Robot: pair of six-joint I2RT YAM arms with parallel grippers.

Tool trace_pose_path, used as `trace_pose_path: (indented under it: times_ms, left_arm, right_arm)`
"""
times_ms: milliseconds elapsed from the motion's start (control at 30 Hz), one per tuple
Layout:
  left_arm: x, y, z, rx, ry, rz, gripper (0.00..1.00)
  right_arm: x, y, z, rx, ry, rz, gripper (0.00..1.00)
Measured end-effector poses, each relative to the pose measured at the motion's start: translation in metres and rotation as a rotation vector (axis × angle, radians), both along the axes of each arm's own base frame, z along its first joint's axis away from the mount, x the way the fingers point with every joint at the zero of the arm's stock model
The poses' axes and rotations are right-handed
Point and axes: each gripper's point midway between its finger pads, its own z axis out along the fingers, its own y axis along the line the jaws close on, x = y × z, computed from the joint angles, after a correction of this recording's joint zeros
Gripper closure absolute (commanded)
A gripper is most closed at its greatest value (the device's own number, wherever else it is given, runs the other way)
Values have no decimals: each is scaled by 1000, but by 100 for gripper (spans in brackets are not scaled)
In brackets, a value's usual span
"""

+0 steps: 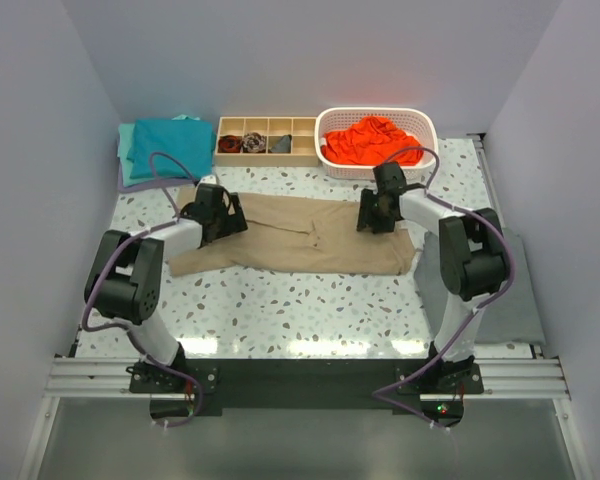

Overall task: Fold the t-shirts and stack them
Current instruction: Fold the tshirt

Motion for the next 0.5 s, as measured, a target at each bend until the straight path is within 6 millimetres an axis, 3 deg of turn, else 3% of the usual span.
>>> trace_pose_path:
  times_ms: [167, 500]
  left_arm:
    - [-44, -10, -1, -3, 17, 0, 0]
    - [-134, -60, 0, -72, 53, -83, 0]
  right_arm:
    - [8, -6, 0, -40, 9, -23, 46]
    - [41, -12, 0, -133, 36, -8, 47]
